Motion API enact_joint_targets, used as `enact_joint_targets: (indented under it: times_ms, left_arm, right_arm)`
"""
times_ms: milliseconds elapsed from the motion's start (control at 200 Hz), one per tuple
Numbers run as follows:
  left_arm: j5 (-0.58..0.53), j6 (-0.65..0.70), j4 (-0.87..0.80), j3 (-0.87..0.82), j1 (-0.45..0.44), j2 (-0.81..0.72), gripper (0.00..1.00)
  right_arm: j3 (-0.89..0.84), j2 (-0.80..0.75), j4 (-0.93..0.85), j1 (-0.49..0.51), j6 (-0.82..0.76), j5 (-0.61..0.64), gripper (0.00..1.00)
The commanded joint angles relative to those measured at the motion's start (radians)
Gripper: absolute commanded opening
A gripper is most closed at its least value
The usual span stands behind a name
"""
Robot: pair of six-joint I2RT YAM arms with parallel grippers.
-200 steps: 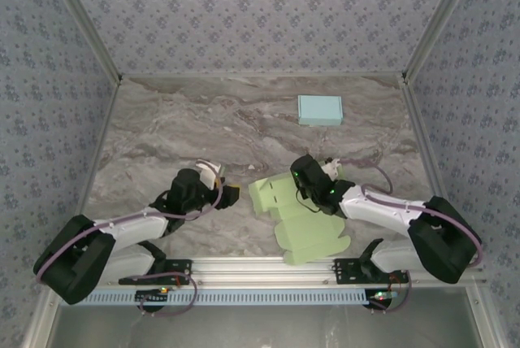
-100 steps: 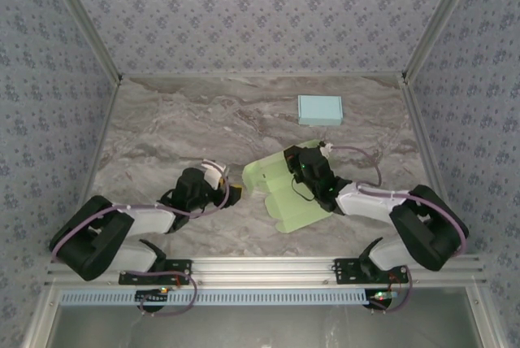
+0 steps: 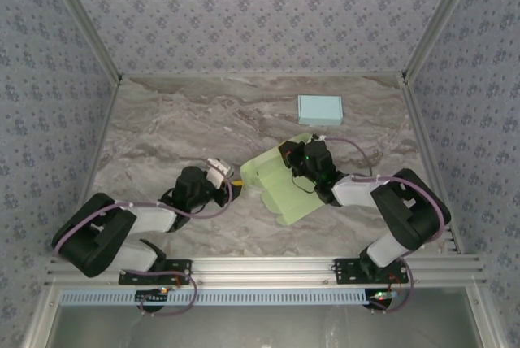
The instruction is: Fold the paper box
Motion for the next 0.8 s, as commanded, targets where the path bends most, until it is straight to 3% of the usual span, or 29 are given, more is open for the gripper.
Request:
enact_joint_targets:
  times_ms: [0,370,510,590,795]
  left_arm:
    - [0.045,0.014,0.054,0.060,-0.003,0.052,0.42]
    - [0.161,-0.020,0.163,0.124,-0.036,0.176,0.33]
    - [0.176,-0.023,0.204,0.127,-0.079,0.206,0.34]
    - [0.144,-0.033,0.180,0.143,-0.092,0.216,0.36]
    - [-0.085,-0.065,0.076,0.201,-0.145,0.242,0.41]
  right_arm:
    - [0.026,0.025,0.038,-0.007,-0.008,-0.055,0.00]
    - [-0.017,0.038,0.078,-0.004,0.016,-0.035,0.00]
    - [-0.030,0.038,0.076,-0.004,0.021,-0.028,0.00]
    - [-0.041,0.029,0.076,-0.001,0.024,-0.016,0.00]
    - [-0.046,0.009,0.044,0.018,0.011,0.016,0.00]
